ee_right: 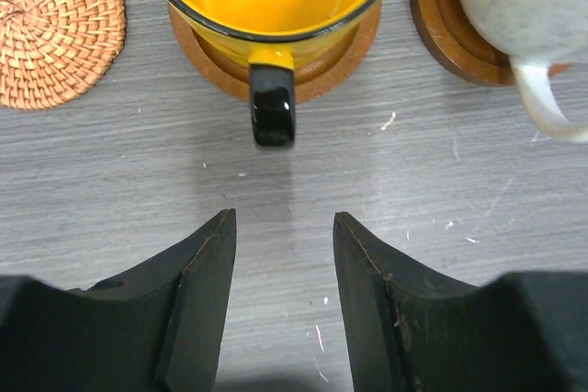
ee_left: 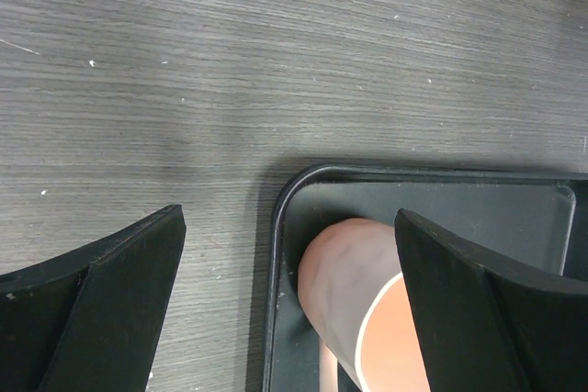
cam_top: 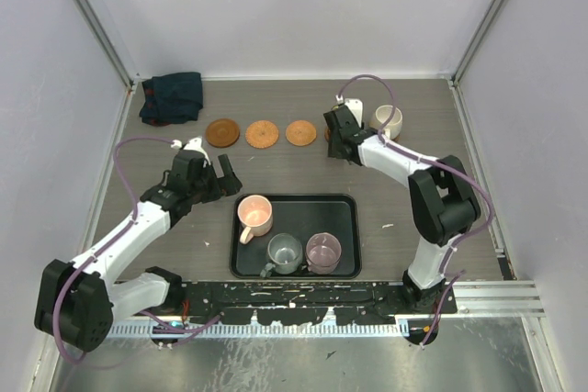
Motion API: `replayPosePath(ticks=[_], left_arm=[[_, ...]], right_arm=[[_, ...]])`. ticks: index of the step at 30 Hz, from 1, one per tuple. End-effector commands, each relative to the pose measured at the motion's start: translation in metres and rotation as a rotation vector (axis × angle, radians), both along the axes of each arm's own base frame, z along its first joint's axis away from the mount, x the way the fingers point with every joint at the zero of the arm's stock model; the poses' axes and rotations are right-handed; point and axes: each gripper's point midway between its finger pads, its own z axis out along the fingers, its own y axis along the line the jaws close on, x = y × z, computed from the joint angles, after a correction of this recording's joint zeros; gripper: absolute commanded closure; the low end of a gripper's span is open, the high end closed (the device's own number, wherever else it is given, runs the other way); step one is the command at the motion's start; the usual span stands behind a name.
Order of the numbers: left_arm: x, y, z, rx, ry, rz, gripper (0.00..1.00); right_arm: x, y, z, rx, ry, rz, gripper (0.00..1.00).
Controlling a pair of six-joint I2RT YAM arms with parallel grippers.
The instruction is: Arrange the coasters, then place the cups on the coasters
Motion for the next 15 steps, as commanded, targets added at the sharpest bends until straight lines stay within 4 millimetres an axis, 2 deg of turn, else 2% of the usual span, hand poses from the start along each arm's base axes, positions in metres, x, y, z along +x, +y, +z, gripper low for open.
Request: replayPosePath(ticks=[1, 7, 11, 15], left_arm=[[0.004, -0.002, 0.022, -0.027, -0.067, -0.011, 0.02], [-0.010, -0.006, 0.037, -0.047, -0.108, -0.070, 0.02], [-0.032, -0.009, 0.044, -0.052, -0.115, -0.113, 0.02], [-0.055, -0.014, 0.038, -0.045, -0.080, -0.150, 0.02]], right_arm=[[-0.004, -0.003, 0.058, 0.065, -0.140, -0.029, 0.48], [-0.029, -0.017, 0.088, 0.096, -0.208, -0.033, 0.45], [-0.041, -0.027, 0.104, 0.090, -0.241, -0.042, 0.41], [-0.050, -0.032, 0.114, 0.101, -0.264, -0.045, 0.31]])
